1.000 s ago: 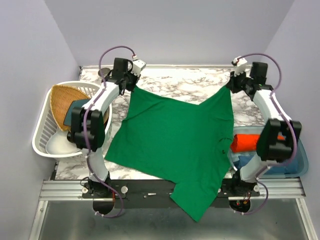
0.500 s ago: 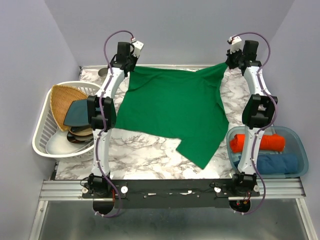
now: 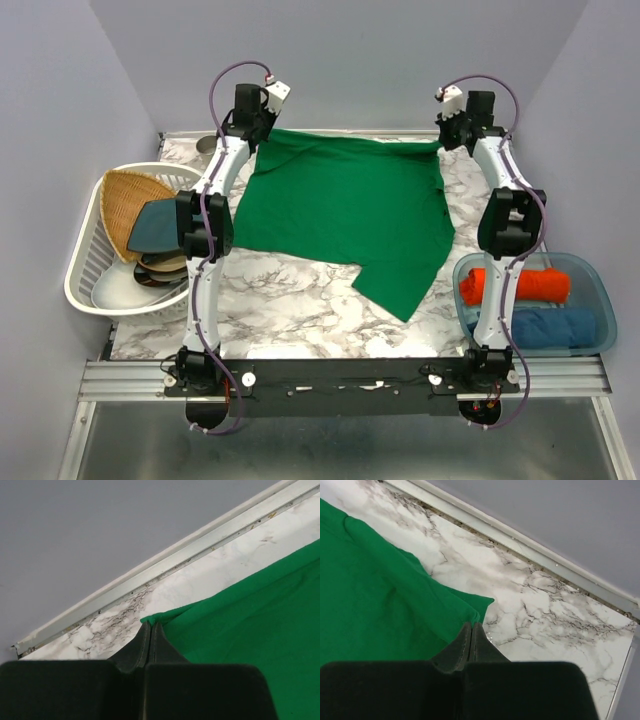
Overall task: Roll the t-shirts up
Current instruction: Fold the T-shirt at the center of the board.
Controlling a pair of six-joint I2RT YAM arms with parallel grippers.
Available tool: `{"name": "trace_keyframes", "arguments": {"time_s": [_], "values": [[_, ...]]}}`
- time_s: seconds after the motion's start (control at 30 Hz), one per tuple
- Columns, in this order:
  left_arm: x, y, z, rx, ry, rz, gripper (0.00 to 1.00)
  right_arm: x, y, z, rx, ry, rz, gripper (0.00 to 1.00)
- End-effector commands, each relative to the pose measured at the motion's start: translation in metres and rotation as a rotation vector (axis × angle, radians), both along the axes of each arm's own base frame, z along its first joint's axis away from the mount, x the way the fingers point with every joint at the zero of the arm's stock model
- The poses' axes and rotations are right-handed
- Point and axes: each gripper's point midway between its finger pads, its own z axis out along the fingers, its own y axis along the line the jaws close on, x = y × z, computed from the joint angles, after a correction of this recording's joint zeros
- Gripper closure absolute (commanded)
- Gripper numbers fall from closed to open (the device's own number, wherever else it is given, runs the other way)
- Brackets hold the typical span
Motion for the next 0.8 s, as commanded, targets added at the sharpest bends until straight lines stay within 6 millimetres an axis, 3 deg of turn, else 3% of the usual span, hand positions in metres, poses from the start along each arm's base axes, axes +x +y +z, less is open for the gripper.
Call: {"name": "trace_keyframes", "arguments": {"time_s": [0.0, 0.03, 0.17, 0.3, 0.57, 0.77], "values": [[-0.004, -0.002, 0.023, -0.013, -0.032, -0.031, 1.0, -0.009, -0.005, 0.069, -0.035, -0.098, -0.045, 1.0], [-0.005, -0.001, 0.031, -0.026, -0.043, -0.02, 1.0, -0.012, -0.007, 0.083, -0.039, -0.122, -0.053, 1.0], [-0.017, -0.003, 0.072, -0.067, -0.08, -0.016, 0.99, -0.018, -0.006, 0.102, -0.043, -0.168, -0.048, 1.0], [-0.026, -0.009, 0.086, -0.11, -0.081, -0.036, 0.92, -0.02, -0.007, 0.1, -0.049, -0.161, -0.044, 1.0], [-0.028, -0.022, 0.065, -0.111, -0.027, -0.08, 0.91, -0.029, -0.007, 0.073, -0.077, -0.1, -0.027, 0.99], [-0.025, -0.021, 0.035, -0.066, 0.025, -0.103, 0.95, -0.046, -0.002, 0.056, -0.059, -0.032, -0.009, 1.0]]}}
